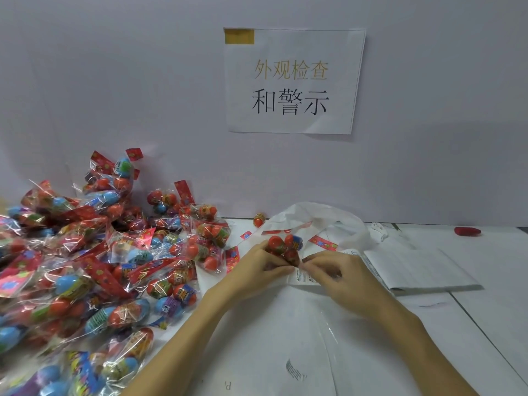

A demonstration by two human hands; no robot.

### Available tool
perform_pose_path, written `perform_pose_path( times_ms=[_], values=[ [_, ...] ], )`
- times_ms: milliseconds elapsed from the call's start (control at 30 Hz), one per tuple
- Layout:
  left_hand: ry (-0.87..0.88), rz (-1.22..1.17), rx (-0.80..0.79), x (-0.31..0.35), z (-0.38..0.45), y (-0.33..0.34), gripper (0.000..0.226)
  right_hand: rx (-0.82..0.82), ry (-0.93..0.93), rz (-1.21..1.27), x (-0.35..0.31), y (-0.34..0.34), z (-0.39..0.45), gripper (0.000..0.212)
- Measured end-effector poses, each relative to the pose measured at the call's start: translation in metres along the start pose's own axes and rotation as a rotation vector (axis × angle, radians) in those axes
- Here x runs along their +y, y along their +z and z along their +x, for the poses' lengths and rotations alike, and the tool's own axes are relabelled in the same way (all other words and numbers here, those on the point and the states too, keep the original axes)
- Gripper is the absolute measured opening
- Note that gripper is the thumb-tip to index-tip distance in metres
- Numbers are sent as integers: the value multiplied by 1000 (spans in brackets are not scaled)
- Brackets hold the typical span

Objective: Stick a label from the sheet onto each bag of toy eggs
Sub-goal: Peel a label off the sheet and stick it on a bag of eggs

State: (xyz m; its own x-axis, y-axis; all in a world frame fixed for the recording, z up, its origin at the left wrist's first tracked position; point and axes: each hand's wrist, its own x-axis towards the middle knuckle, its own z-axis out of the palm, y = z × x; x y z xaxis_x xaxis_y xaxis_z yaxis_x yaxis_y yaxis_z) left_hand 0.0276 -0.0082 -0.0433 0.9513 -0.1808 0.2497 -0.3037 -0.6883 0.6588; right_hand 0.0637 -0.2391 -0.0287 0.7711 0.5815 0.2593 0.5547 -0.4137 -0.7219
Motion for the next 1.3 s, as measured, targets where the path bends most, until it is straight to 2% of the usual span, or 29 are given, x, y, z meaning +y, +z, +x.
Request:
perform_pose_path(
  times_ms=[133,200,333,400,467,567,600,700,800,900,1067,1200,1300],
  values=[
    [-38,9,6,3,-1,0,21,-30,0,16,-6,1,-3,3],
    [-57,2,0,5,-1,-1,19,-9,-23,32,-8,2,-2,8],
    [-176,-199,0,12,-6,-7,14,181,11,385,-15,-5,4,9],
    [-220,-303,64,15,-8,-12,22,267,81,589,-17,-9,5,6],
    [-221,-411,164,18,-6,-15,25,333,168,789,-16,-12,6,13],
    [-190,-627,306,21,-4,-15,25,324,239,986,-14,-14,6,40],
    [-167,-687,343,22,-3,-15,24,327,248,1026,-15,-14,6,42],
    [-71,-802,399,26,-2,-13,21,355,303,1128,-18,-15,6,28],
    [-55,-952,362,33,-2,-12,44,241,381,1243,-22,-14,5,19],
    [-65,-1029,339,39,-2,-11,53,184,369,1188,-27,-14,3,17],
    [-52,-1000,315,48,-4,-1,44,274,247,938,-36,-10,0,23],
    [-2,-1005,306,55,-3,10,37,319,120,682,-34,-7,0,5],
    [16,-1003,310,57,-3,12,28,321,85,505,-30,-5,1,4]
  ],
)
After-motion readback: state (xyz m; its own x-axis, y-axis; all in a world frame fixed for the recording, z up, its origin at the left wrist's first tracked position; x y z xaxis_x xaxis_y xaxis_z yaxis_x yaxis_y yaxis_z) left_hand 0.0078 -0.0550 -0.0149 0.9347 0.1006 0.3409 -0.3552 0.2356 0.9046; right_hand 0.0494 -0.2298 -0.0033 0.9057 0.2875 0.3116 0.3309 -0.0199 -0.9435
